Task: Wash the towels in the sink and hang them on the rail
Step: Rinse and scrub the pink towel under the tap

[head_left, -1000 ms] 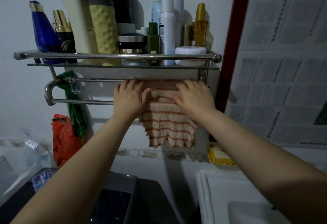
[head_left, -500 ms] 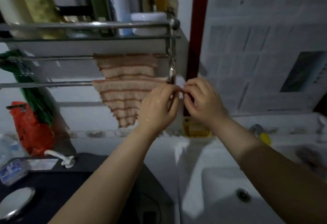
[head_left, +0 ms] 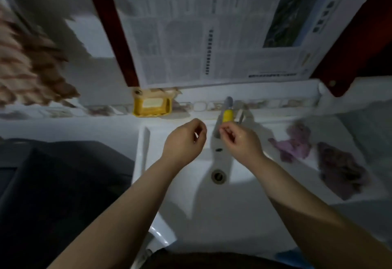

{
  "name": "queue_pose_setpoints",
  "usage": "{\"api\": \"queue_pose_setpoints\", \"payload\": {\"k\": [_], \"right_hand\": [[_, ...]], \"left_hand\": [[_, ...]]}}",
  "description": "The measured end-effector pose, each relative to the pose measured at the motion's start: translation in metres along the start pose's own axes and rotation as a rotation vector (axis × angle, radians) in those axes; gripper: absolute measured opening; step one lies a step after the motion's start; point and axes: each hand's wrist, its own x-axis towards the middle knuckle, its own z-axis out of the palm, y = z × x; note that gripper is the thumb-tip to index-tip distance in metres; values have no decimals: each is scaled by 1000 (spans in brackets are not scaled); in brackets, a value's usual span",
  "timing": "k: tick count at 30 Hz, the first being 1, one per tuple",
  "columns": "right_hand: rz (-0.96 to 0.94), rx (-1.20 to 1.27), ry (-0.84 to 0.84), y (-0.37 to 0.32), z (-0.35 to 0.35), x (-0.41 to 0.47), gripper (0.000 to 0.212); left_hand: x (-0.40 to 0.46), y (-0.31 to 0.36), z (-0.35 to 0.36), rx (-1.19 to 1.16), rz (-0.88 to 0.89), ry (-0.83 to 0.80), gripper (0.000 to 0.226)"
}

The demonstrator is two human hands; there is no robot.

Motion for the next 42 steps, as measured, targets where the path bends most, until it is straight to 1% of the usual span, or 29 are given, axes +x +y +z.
{"api": "queue_pose_setpoints", "payload": {"k": [2,4,6,8,9,11,13,14,15,17,18,20,22,23,25,26,28,29,30,32,33,34,35,36,37,38,40,41,42], "right_hand": [[-18,-17,-63,34,-3,-11,20],[-4,-49,-61,68,-5,-21,25],[83,-112,-53,105,-6,-28,18],[220,-238,-73,145,-8,-29,14],[296,-326,-109,164,-10,-27,17],[485,-482,-199,197,-14,-26,30],[672,-540,-280,220,-19,-27,45],[723,-564,-332,228,-19,-28,49],[720,-616,-390,234,-19,-29,51],[634,-703,-463,243,-19,-26,48],[585,-658,-504,243,-21,-21,45],[526,-458,-590,234,-18,-13,40],[554,-292,-577,205,-13,-9,28],[604,-180,-552,188,-9,-9,22],[683,122,-502,149,-3,-9,15],[666,204,-501,131,-3,-10,15],[534,198,-533,101,-5,-8,16],[478,214,-565,90,-7,-7,15],[450,282,-621,82,-9,-7,14],[456,451,-779,74,-9,-4,16],[482,493,-804,74,-8,-2,18],[516,490,-755,79,-4,2,17],[545,445,-645,84,-2,8,18],[572,358,-510,94,3,18,25],[610,271,-401,104,8,29,36],[668,234,-349,112,12,42,50],[760,211,-379,122,23,65,73],[749,160,-418,123,28,74,78],[707,72,-447,126,32,83,78]], "left_hand": [[1,5,31,-35,-110,-22,5],[-1,9,58,-61,-204,-36,5],[-4,11,80,-93,-298,-59,6],[-5,12,98,-111,-390,-113,7],[-4,12,106,-119,-431,-143,9],[-2,11,120,-141,-495,-193,11],[1,10,131,-156,-535,-230,12],[3,9,136,-159,-546,-249,11],[4,8,140,-160,-552,-269,11],[7,5,145,-170,-564,-297,9],[8,3,147,-178,-567,-304,10],[9,3,150,-204,-582,-321,11],[10,1,154,-275,-634,-360,14],[9,-1,155,-351,-683,-386,16],[6,2,153,-600,-786,-455,29],[4,6,150,-759,-832,-497,42],[0,11,146,-1019,-852,-538,66],[-1,11,145,-1095,-829,-520,69],[-3,10,142,-1157,-810,-469,68],[-8,5,139,-1259,-796,-287,55],[-11,0,138,-1293,-814,-161,44],[-13,-4,136,-1318,-837,-45,34],[-15,-9,134,-1337,-851,31,30],[-16,-10,131,-1368,-852,48,30],[-16,-11,129,-1406,-847,31,32],[-16,-10,126,-1449,-853,2,32],[-14,-5,120,-1538,-883,-20,29],[-13,-3,118,-1599,-882,2,30],[-12,0,118,-1670,-852,22,32]]}}
